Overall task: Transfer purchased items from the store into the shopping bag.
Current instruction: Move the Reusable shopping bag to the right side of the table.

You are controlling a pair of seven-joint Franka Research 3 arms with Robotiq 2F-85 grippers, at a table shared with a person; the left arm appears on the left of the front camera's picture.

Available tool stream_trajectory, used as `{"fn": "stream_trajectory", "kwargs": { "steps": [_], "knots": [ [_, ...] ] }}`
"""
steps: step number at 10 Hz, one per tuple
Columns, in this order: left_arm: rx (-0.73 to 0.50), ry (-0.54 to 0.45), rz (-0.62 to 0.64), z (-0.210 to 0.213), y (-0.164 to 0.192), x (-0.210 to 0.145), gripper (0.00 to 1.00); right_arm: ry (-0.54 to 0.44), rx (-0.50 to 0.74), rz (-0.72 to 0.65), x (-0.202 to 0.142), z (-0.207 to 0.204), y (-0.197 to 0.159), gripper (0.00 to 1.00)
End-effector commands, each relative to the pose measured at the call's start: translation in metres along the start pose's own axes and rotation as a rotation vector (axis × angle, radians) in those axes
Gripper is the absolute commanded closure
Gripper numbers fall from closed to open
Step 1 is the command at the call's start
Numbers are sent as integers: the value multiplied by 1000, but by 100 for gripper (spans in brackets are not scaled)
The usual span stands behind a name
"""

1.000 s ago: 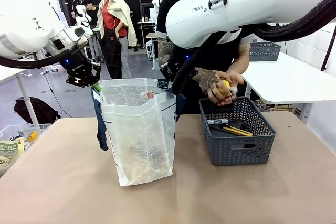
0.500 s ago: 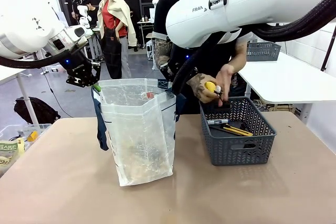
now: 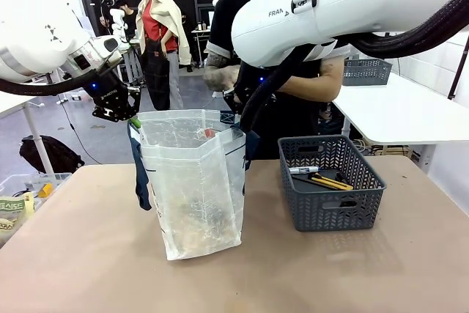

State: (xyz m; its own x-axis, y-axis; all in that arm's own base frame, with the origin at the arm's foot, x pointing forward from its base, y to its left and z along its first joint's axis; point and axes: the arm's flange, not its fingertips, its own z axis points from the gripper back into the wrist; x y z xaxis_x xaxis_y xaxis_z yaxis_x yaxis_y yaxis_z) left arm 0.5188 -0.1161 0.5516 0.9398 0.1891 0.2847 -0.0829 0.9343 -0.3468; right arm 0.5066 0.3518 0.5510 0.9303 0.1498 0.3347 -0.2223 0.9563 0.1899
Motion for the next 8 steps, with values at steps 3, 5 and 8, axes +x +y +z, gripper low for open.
{"fn": "stream_trajectory", "kwargs": {
  "steps": [3,5,8],
  "knots": [
    [0,-6,17,3,2,0,100,4,5,-10,0,2,-3,100],
    [0,-6,17,3,2,0,100,4,5,-10,0,2,-3,100],
    [0,-6,17,3,2,0,100,4,5,-10,0,2,-3,100]
  ]
}}
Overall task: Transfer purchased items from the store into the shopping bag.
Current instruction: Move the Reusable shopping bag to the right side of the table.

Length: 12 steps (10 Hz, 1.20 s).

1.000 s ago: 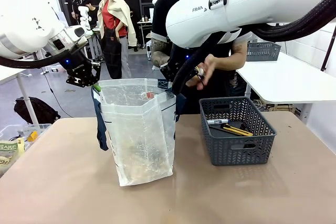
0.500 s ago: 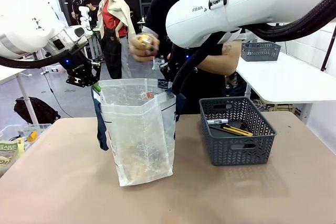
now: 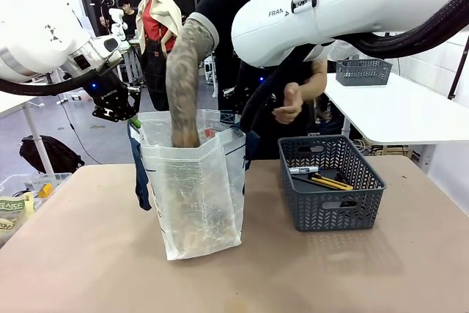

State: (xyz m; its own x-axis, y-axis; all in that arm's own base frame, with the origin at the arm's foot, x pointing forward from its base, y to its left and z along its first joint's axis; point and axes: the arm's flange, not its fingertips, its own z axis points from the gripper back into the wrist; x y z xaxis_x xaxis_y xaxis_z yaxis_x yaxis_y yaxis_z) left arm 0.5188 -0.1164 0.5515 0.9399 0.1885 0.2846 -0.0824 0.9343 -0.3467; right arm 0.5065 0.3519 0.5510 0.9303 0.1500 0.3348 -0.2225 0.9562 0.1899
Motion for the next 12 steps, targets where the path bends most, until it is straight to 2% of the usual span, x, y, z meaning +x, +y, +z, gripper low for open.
{"fn": "stream_trajectory", "kwargs": {
  "steps": [1,12],
  "knots": [
    [1,-6,18,3,2,0,100,4,5,-10,0,2,-3,100],
    [1,-6,18,3,2,0,100,4,5,-10,0,2,-3,100]
  ]
}}
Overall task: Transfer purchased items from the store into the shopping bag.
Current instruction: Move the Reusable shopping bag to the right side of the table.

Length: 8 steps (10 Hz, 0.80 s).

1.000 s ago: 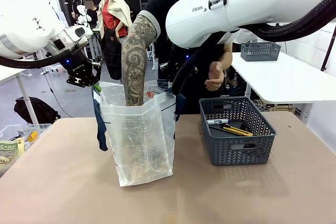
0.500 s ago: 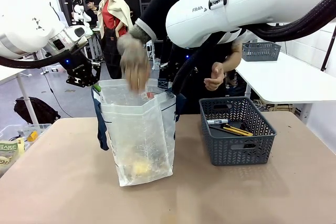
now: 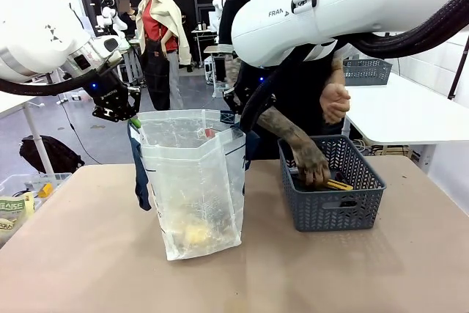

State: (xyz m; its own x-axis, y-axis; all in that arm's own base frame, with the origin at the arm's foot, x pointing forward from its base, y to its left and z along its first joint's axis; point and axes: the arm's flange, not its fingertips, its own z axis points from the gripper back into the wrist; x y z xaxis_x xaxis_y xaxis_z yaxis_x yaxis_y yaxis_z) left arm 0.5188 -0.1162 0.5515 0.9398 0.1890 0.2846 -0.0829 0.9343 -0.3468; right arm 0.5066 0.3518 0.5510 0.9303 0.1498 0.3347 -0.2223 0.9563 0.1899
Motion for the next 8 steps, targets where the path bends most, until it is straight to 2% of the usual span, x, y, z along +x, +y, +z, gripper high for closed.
{"fn": "stream_trajectory", "kwargs": {
  "steps": [1,8],
  "knots": [
    [1,-6,17,3,2,0,100,4,5,-10,0,2,-3,100],
    [1,-6,17,3,2,0,100,4,5,-10,0,2,-3,100]
  ]
}}
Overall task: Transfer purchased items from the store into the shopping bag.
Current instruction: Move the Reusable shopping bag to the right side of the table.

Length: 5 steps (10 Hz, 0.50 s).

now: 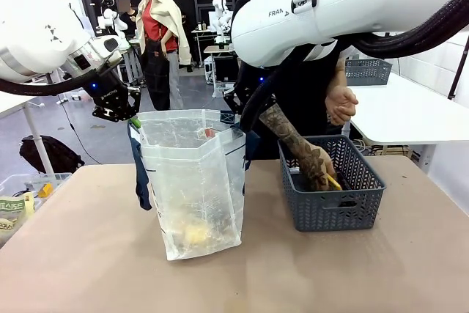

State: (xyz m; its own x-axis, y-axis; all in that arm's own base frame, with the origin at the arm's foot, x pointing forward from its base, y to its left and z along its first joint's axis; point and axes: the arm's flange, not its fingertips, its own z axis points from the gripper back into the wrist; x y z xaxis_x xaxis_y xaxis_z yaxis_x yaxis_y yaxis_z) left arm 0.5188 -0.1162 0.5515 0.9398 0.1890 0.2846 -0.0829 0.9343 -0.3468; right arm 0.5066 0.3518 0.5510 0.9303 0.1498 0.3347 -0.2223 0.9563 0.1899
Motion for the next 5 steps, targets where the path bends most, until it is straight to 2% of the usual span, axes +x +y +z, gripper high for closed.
{"fn": "stream_trajectory", "kwargs": {
  "steps": [1,5],
  "knots": [
    [1,-6,17,3,2,0,100,4,5,-10,0,2,-3,100],
    [1,-6,17,3,2,0,100,4,5,-10,0,2,-3,100]
  ]
}}
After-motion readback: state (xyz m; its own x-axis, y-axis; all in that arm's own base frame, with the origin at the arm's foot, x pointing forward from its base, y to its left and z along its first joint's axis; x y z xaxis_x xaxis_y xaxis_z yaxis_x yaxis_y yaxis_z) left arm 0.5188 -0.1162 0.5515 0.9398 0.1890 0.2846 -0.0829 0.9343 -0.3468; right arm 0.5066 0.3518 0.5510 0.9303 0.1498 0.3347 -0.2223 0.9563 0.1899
